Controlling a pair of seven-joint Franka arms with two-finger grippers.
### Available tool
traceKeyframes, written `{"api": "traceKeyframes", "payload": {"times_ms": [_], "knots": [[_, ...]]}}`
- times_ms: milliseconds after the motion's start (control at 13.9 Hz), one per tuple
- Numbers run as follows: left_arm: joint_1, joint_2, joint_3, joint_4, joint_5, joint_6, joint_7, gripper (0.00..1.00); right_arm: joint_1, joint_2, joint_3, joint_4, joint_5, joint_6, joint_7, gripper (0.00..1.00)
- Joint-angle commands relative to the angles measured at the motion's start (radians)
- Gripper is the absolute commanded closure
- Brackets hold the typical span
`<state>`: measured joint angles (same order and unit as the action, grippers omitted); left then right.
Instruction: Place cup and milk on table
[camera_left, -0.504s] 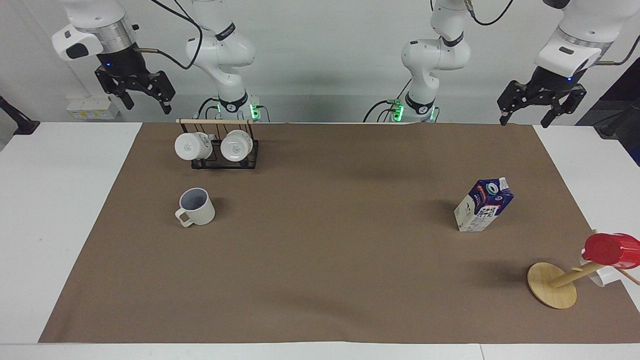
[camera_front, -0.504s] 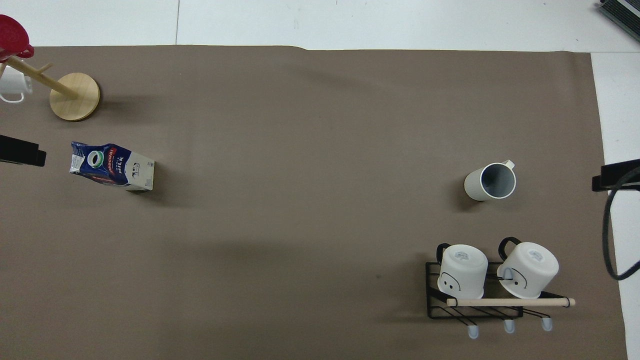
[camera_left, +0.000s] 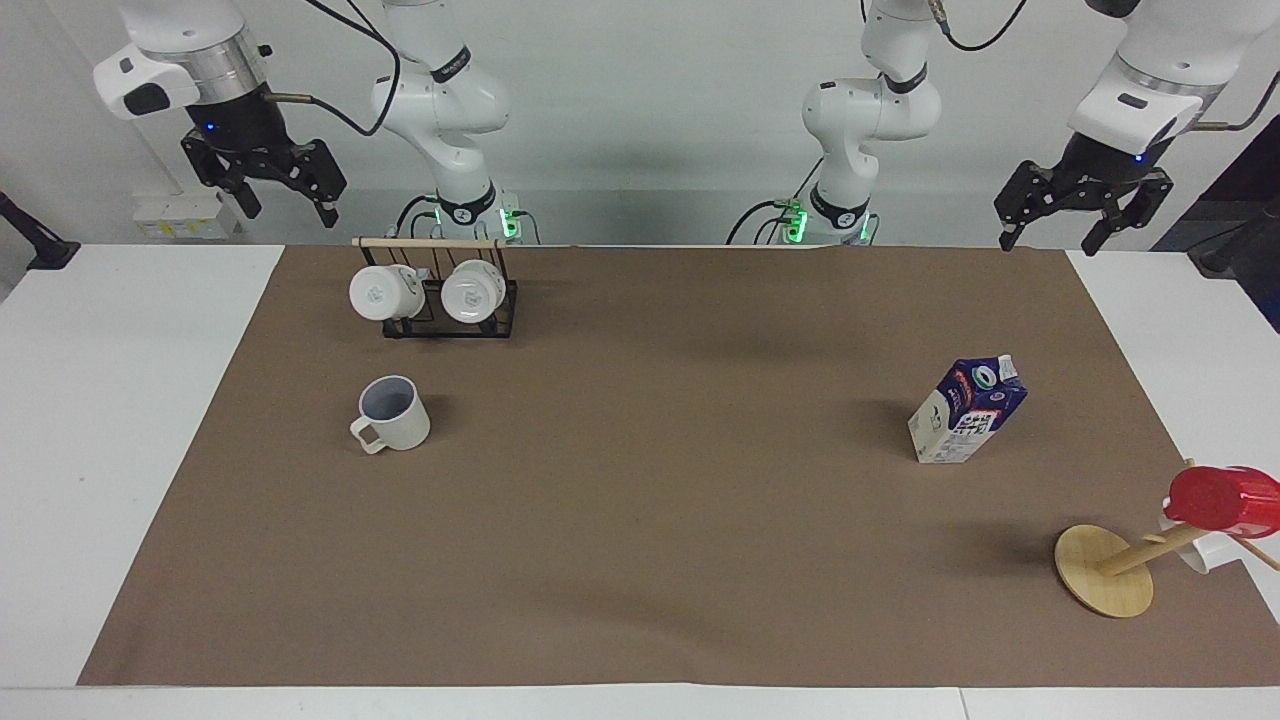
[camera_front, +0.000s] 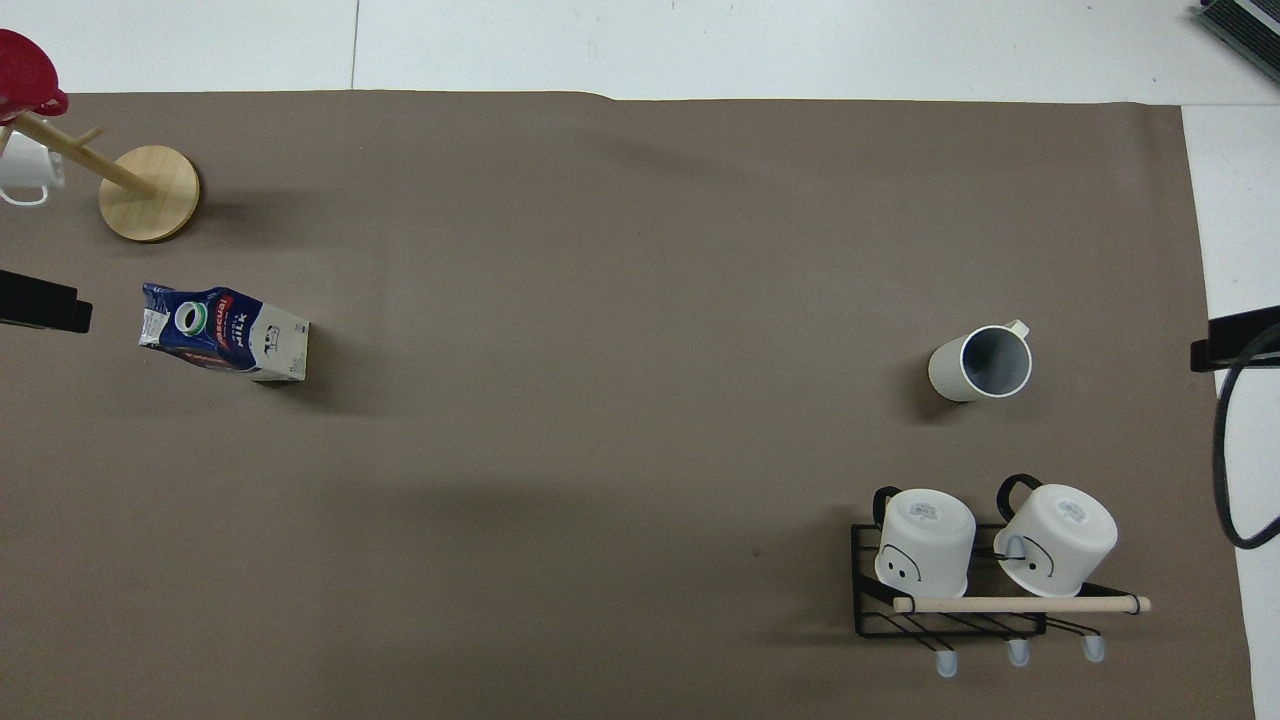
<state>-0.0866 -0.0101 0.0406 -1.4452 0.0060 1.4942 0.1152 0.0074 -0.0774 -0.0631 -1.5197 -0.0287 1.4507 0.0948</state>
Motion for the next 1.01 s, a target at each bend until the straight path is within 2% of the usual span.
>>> {"api": "traceKeyframes", "payload": {"times_ms": [0, 936], "knots": [[0.004, -0.005, -0.001, 0.005, -0.012, -0.009, 0.012, 0.00, -0.006, 0.005, 0.002, 0.013, -0.007, -0.004, -0.021, 0.00], [0.004, -0.005, -0.001, 0.005, -0.012, -0.008, 0.014, 0.00, -0.001, -0.010, 0.003, -0.013, -0.013, 0.000, -0.017, 0.00]]}}
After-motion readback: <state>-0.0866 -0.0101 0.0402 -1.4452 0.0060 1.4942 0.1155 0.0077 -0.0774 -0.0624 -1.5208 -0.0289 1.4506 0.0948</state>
